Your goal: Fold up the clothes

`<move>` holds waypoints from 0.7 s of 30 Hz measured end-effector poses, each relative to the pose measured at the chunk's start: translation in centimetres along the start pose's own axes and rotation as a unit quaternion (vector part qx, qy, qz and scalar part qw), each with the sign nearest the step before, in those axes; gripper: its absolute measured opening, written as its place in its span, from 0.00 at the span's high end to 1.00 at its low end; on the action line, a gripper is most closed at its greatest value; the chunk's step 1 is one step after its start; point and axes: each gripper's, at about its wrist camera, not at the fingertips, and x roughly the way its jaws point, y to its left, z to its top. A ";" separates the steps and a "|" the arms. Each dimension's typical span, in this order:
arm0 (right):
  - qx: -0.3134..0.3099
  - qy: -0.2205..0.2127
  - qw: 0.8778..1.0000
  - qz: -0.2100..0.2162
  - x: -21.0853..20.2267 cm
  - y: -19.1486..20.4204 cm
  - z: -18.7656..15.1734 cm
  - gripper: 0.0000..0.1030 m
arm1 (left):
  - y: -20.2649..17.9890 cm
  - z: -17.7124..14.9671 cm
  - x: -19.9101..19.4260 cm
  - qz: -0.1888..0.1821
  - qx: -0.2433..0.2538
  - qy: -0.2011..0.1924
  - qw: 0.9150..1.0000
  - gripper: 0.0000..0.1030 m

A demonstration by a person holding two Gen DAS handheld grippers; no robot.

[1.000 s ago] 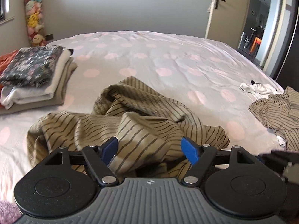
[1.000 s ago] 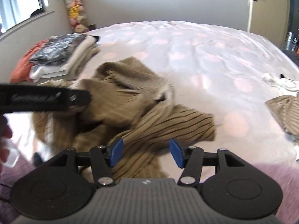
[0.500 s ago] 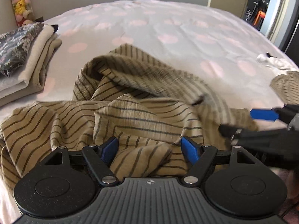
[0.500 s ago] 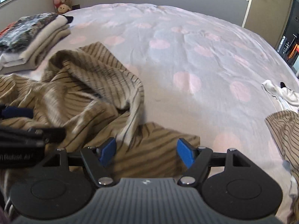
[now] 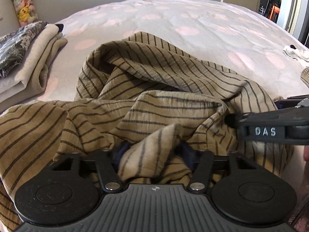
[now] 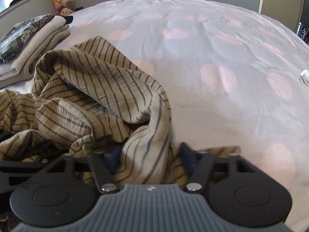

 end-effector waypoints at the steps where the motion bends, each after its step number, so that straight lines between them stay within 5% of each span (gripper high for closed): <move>1: 0.004 -0.002 1.000 -0.002 0.0 -0.1 0.0 0.72 | 0.1 0.0 -0.2 0.005 -0.002 -0.003 1.000 0.72; 4: 0.023 -0.010 1.000 0.006 -0.3 -0.8 0.1 0.92 | 0.7 0.0 -1.2 0.002 -0.019 -0.019 1.000 0.87; 15: 0.021 -0.089 0.995 0.047 -4.5 -0.9 -0.5 0.94 | 2.7 -0.4 -5.9 0.014 -0.070 -0.070 0.995 0.93; 21: 0.003 -0.105 0.990 0.097 -7.2 0.7 -1.7 0.94 | 4.2 -1.4 -8.3 0.048 -0.090 -0.055 0.993 0.93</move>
